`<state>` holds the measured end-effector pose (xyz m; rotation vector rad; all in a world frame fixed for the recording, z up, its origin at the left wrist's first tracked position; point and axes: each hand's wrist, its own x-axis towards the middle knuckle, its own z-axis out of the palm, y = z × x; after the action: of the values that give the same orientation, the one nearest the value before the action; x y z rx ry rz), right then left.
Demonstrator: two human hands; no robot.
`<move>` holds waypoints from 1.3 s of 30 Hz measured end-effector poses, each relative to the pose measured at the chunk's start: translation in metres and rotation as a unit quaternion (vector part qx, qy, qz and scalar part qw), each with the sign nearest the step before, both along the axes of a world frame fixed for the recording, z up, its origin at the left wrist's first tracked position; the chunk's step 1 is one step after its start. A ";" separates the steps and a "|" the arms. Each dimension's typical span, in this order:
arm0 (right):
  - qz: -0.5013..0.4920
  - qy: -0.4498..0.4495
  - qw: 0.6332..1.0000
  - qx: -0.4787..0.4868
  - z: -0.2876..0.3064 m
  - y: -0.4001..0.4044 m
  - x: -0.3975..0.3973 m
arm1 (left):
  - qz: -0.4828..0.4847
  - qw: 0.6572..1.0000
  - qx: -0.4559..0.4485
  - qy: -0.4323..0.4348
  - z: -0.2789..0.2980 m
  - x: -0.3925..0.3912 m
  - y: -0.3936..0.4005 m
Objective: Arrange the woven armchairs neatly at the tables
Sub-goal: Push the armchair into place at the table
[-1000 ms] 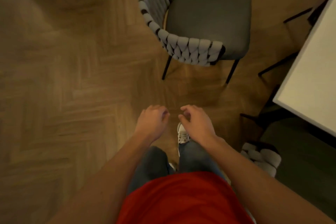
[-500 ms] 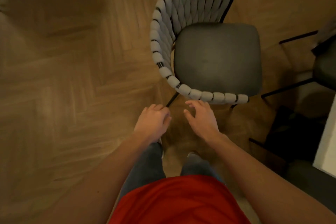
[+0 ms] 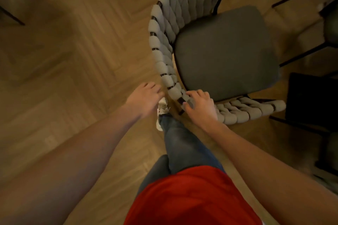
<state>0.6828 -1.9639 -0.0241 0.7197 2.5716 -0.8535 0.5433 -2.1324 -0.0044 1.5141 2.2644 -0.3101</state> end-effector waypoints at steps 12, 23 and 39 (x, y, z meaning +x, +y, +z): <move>-0.142 -0.057 0.985 -0.074 -0.019 -0.042 -0.107 | -0.182 0.982 0.024 0.037 -0.017 -0.210 0.037; -0.352 -0.133 0.925 0.049 -0.023 -0.096 -0.156 | -0.462 0.884 0.056 -0.032 -0.042 -0.294 0.106; -0.458 -0.095 0.873 0.141 -0.043 -0.083 -0.147 | -0.516 0.851 0.051 -0.087 -0.069 -0.280 0.179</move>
<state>0.5358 -2.0470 -0.0671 2.0802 2.1175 -0.5666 0.2628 -1.9532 -0.0736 2.5728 1.1393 -0.3116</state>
